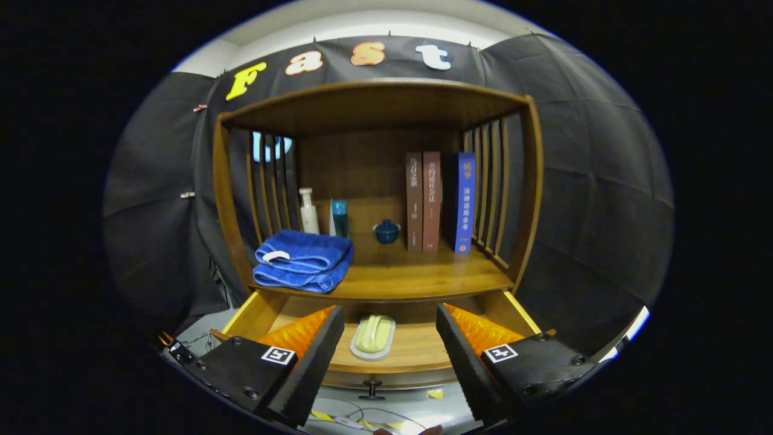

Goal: Pull open the drawer, take out the items inside it, and place them on the countertop above the cabinet.

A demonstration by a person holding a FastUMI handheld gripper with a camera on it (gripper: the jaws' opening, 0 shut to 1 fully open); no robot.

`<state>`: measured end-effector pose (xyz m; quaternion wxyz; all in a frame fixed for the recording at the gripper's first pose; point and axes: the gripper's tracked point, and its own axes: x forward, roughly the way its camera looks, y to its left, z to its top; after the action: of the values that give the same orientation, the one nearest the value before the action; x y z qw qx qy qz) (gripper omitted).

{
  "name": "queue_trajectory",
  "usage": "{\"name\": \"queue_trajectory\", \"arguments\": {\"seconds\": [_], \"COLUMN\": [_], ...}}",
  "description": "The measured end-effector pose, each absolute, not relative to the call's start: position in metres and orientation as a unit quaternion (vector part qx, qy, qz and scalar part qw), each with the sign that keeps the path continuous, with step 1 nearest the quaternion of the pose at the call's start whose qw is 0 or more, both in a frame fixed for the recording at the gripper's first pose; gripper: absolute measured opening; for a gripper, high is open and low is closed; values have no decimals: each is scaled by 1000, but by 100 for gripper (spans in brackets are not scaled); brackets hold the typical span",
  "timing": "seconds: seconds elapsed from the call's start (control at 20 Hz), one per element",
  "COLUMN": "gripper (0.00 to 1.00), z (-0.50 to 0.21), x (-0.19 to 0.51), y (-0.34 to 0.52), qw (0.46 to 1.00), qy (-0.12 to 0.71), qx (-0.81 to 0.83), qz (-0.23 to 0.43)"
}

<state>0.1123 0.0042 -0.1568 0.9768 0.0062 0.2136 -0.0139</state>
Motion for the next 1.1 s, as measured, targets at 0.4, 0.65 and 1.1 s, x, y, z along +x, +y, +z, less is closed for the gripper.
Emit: {"name": "queue_trajectory", "arguments": {"seconds": [0.4,0.65,1.1], "gripper": [98,99,64], "z": [-271,-316,-357], "x": [171,195,213], "y": [7,17,31], "qw": [917,888,854], "qy": [398,460,519], "qx": [-27,-14,-12], "qz": [-28,-24,-30]}}
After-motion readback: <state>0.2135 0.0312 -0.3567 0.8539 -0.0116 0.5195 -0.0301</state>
